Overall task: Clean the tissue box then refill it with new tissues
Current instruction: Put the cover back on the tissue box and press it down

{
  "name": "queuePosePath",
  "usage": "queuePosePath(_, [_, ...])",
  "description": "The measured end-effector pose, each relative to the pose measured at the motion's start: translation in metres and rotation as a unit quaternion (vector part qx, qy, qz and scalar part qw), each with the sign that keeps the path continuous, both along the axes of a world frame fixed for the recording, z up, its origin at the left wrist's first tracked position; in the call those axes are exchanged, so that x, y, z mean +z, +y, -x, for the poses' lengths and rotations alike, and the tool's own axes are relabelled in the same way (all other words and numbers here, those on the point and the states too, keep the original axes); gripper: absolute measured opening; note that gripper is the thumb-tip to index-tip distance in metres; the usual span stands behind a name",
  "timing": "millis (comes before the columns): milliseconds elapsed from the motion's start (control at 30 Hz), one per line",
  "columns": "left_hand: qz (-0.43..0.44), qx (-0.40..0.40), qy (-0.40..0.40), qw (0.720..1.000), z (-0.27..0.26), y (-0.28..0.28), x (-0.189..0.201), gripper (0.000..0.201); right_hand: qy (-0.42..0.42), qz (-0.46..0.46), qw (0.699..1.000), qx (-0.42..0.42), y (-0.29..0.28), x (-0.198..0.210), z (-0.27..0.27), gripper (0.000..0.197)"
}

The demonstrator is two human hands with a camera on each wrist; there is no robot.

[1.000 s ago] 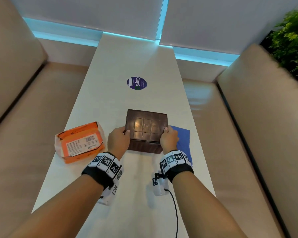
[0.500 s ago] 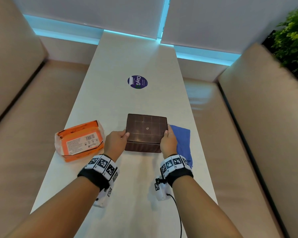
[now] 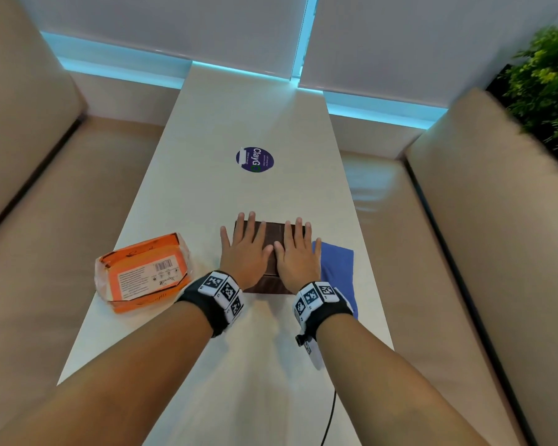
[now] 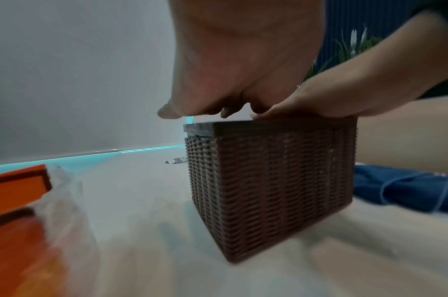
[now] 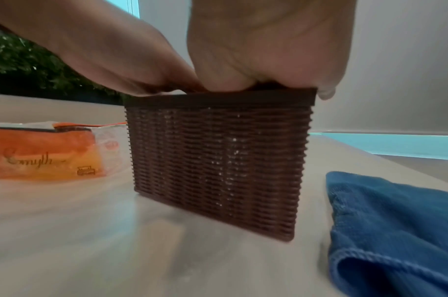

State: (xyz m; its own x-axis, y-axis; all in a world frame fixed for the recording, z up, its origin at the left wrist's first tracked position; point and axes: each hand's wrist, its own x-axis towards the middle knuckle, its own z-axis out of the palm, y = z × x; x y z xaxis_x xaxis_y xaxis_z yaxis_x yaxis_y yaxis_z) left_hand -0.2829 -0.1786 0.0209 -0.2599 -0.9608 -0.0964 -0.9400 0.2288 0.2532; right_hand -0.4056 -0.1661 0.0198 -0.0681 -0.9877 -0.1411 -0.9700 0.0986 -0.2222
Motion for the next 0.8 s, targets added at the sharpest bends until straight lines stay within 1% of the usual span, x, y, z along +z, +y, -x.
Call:
queuePosePath(100, [0.015,-0.015,-0.019,1.0,0.0,-0.005,-0.009,0.056,0.001,0.01,1.0,-0.003,-0.001,-0.003,-0.001,0.057])
queuePosePath(167, [0.026,-0.017,-0.021,0.999,0.0,-0.006,-0.013,0.059,-0.004,0.015,1.0,-0.011,-0.002,-0.005,-0.003,0.058])
queuePosePath(233, [0.02,-0.013,-0.015,1.0,0.001,-0.006,-0.016,0.062,-0.007,0.016,1.0,-0.013,-0.002,-0.006,-0.003,0.058])
queuePosePath(333, [0.013,-0.008,0.017,1.0,0.001,-0.007,-0.018,0.055,-0.031,0.016,0.999,-0.017,-0.004,-0.008,-0.003,0.059])
queuePosePath(467, [0.007,0.003,0.066,0.998,0.001,-0.01,-0.018,0.054,-0.05,0.014,0.998,-0.026,-0.008,-0.007,-0.003,0.058])
queuePosePath(567, [-0.004,0.047,0.119,0.992,0.0,-0.02,-0.011,0.052,-0.087,0.029,0.995,-0.042,-0.011,-0.003,0.0,0.056])
queuePosePath(667, [0.003,0.111,0.158,0.981,0.001,-0.025,-0.01,0.052,-0.076,0.054,0.994,-0.056,-0.007,-0.004,-0.002,0.056])
queuePosePath(733, [-0.01,0.146,0.185,0.972,0.002,-0.023,-0.013,0.056,-0.07,0.04,0.994,-0.077,-0.006,-0.004,-0.004,0.062])
queuePosePath(800, [-0.046,0.202,0.226,0.952,0.004,-0.022,-0.012,0.062,-0.085,0.01,0.991,-0.101,-0.007,-0.004,-0.006,0.065])
